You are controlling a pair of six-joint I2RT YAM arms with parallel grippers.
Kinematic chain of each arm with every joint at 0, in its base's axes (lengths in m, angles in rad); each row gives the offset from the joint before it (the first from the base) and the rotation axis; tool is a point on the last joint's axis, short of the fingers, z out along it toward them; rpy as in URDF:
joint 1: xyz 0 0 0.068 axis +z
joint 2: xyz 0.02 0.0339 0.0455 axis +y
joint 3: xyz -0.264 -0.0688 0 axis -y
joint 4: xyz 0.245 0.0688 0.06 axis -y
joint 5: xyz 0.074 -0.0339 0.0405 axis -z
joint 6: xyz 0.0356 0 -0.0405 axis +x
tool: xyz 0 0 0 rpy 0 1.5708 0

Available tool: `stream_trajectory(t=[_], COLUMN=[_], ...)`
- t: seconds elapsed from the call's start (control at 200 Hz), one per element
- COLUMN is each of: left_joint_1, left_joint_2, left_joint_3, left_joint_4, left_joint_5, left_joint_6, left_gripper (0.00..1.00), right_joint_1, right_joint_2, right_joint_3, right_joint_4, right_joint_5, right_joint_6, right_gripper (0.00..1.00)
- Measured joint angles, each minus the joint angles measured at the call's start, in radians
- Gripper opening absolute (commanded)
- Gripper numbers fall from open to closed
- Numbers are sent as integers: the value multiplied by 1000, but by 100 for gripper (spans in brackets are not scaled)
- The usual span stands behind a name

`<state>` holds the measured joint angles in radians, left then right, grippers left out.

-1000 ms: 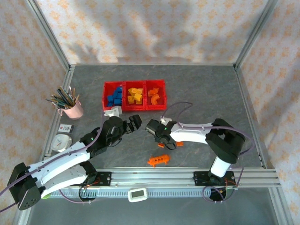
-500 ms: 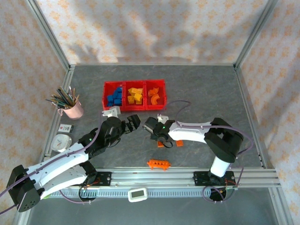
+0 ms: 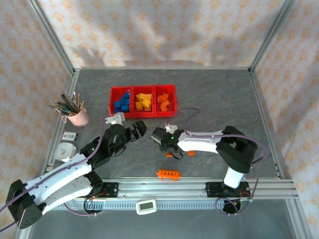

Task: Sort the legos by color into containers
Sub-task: Pick up the lego from the bottom-center of the table, then place the lego in the container.

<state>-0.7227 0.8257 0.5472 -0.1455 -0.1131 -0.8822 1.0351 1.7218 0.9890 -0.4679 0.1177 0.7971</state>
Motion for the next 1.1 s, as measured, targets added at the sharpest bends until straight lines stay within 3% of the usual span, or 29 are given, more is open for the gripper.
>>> stream_trajectory(t=[0.225,0.435,0.731,0.936,1.101], left_joint_1=[34,102,187,196,195], left_joint_2=[-15,-21,55,116,134], left_joint_3=[0,16,101,108,122], left_joint_4=[-26,-56,-44,-18,-14], left_joint_5=[0,0,0,20,40], left_joint_6=[8,47,106,126,139], left_gripper=[99,99,99,99,99], right_joint_1=[-21,-129,-320,-397,-410], right_joint_2=[2,18,254,416,447], right_joint_3=[93,245,590,757,812], right_joint_4=[-33,-30,46,48,45], right_joint_5=[32,59,79,81,77], right_joint_6=[-67,-186,-360,-439,-484], right_gripper=[30,32,32,48,56])
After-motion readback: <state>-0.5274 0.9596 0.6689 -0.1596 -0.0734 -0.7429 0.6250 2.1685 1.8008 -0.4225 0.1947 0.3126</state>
